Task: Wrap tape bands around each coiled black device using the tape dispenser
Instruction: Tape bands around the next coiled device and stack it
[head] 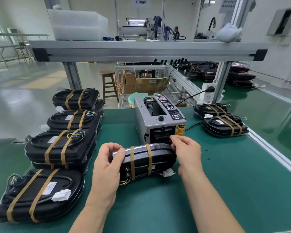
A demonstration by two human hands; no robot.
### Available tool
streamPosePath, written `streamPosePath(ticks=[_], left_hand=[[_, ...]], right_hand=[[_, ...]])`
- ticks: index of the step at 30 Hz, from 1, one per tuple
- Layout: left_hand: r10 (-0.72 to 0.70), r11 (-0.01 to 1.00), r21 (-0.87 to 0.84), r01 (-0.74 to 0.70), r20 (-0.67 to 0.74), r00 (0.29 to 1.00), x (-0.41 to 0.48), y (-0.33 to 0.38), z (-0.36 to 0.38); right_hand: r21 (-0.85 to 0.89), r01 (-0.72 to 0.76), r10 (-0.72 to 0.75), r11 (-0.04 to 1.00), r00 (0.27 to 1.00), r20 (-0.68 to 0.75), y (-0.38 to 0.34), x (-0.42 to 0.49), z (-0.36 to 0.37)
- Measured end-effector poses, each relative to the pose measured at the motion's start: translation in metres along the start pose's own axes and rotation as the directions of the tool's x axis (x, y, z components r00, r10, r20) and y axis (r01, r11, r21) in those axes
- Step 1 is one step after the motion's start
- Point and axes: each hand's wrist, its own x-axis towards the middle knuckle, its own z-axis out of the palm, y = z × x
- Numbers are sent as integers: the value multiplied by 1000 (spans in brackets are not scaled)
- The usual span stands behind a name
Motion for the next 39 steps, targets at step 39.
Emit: streamPosePath(ticks=[39], left_hand=[[-28,998,-62,29,6,1000,-1,1,1]], right_hand=[[-9,-12,11,1000,999,-43,10,14,18]])
